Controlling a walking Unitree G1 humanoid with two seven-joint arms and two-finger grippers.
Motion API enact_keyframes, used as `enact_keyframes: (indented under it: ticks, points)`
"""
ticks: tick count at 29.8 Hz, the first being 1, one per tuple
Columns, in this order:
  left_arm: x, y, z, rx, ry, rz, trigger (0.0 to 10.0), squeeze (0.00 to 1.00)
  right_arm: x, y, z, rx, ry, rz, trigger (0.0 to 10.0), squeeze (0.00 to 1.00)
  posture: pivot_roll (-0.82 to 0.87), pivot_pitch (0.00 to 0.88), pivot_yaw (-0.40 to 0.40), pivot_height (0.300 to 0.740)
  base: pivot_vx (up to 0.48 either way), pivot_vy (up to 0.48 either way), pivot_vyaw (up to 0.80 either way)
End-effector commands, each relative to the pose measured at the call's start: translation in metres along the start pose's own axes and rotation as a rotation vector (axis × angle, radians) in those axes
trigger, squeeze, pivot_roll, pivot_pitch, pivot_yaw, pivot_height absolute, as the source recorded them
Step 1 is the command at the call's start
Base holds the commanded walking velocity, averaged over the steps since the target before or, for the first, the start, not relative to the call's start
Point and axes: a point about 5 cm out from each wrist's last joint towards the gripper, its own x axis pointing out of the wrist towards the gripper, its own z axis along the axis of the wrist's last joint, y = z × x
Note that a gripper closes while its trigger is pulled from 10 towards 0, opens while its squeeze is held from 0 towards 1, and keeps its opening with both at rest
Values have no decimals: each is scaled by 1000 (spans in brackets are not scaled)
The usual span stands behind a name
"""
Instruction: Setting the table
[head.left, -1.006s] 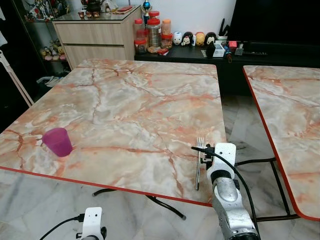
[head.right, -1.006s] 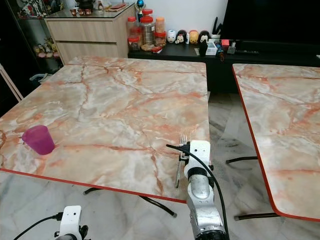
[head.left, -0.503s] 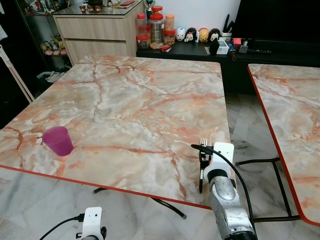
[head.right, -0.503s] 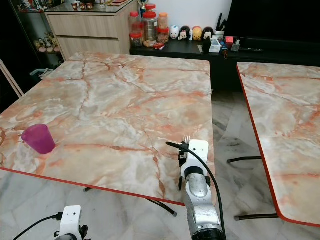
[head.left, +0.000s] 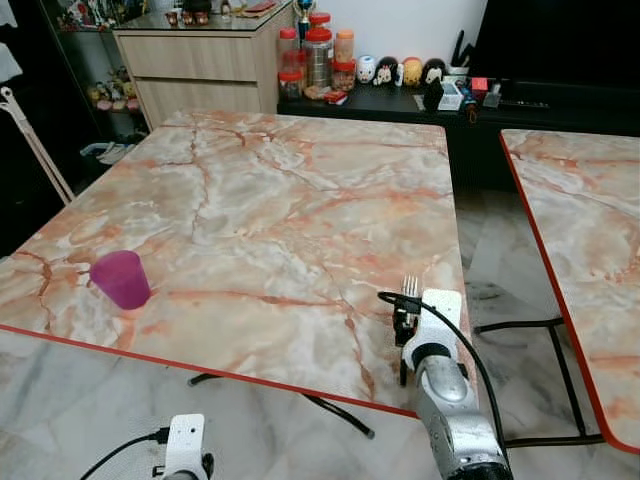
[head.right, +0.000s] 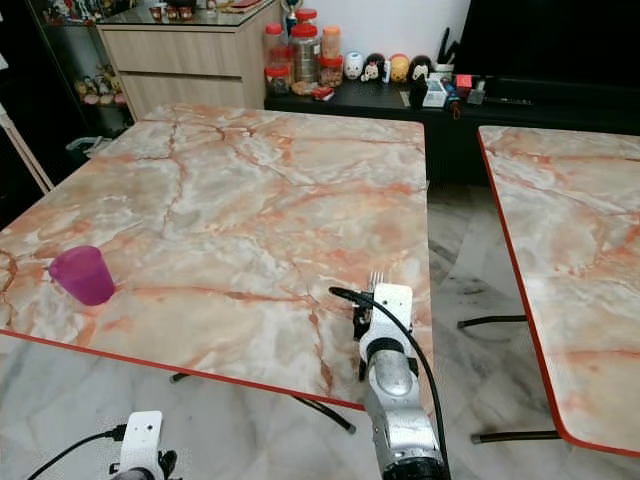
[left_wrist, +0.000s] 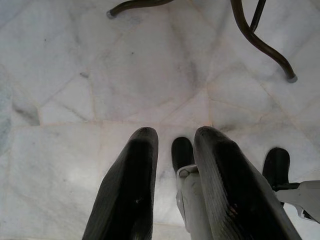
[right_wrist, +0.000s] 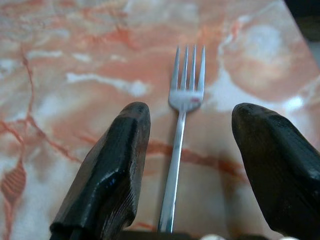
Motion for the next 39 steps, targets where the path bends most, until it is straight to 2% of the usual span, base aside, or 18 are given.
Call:
enact_keyframes:
  ticks: [1, 19, 39]
  points:
    - [-1, 1, -4, -11, 17, 4, 10000, 0, 3, 3, 5, 14, 8, 7, 10000, 0, -40, 0, 7, 740, 0, 0, 0]
    - [-1, -7, -7, -33, 29, -18, 10000, 0, 9, 6, 10, 3, 23, 33, 10000, 0, -53, 0, -18, 740, 0, 0, 0]
    - [-1, -8, -10, -30, 49, -42, 10000, 0, 8, 6, -4, -2, 118, 14, 10000, 0, -56, 0, -15, 740, 0, 0, 0]
